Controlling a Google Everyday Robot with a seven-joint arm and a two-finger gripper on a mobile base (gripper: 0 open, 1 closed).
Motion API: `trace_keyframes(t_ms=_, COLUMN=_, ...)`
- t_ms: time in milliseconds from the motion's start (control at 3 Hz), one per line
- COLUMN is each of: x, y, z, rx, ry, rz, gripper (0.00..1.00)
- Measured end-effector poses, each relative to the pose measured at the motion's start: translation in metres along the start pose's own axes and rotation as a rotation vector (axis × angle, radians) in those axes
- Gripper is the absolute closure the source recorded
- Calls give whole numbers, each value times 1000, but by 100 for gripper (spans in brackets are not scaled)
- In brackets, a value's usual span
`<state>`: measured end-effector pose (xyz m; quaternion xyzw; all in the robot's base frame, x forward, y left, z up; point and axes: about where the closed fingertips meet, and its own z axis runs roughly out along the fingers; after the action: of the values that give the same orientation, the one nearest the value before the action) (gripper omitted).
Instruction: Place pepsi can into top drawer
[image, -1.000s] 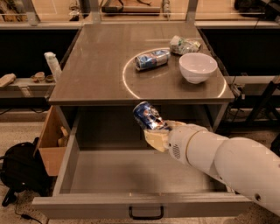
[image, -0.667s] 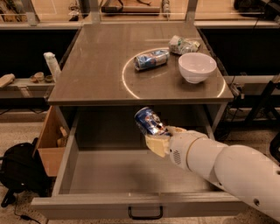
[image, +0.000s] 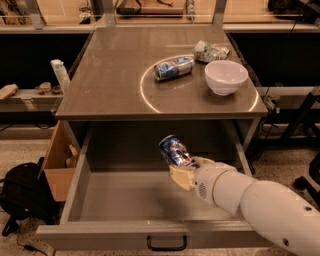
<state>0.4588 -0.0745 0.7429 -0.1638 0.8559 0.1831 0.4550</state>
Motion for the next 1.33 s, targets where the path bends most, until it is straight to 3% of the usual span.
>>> trace_keyframes(t_ms=667, x=11, y=-3, z=6, rx=16, ry=9, rz=4, gripper=100)
trace_keyframes(t_ms=1333, x=53, y=-20, z=23, rx=48, ry=77, rz=46, gripper=100)
